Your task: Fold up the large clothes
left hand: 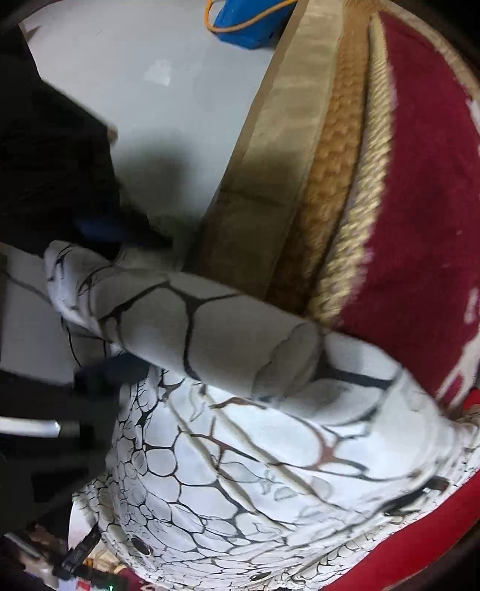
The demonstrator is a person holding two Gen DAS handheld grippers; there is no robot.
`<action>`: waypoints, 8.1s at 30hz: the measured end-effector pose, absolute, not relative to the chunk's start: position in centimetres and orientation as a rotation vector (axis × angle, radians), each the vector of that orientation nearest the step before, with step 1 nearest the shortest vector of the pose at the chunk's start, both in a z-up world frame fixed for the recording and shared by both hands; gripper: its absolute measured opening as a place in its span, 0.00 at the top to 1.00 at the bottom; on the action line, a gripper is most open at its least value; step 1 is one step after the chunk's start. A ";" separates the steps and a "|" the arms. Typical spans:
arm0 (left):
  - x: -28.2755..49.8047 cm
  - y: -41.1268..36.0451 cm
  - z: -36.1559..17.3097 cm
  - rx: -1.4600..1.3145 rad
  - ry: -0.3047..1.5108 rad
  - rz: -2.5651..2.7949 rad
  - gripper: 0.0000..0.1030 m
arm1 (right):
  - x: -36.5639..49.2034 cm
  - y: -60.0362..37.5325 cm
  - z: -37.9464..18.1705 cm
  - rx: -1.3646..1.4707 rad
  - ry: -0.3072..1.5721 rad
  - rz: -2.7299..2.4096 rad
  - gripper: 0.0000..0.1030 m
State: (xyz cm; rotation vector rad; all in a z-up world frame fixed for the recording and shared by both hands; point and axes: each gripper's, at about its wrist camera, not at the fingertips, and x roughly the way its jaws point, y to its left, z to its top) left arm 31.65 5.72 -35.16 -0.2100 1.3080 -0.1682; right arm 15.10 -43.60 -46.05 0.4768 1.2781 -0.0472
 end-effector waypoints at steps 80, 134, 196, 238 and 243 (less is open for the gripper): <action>46.1 -4.7 -17.2 -0.542 0.699 -0.355 0.28 | 32.2 -55.1 -27.9 0.900 0.459 -0.013 0.21; 50.2 -11.8 -21.7 0.069 0.850 -0.107 0.16 | 38.2 -46.0 -28.5 0.465 0.681 -0.090 0.63; 52.4 -7.6 -21.8 -0.035 0.856 -0.079 0.09 | 40.7 -51.5 -29.4 0.685 0.749 -0.188 0.35; 40.9 -5.5 -18.7 -0.127 0.738 -0.250 0.09 | 27.6 -47.0 -25.4 0.757 0.573 0.062 0.48; 42.6 -5.1 -21.1 -0.104 0.827 -0.188 0.09 | 29.3 -48.7 -28.8 0.831 0.711 -0.029 0.66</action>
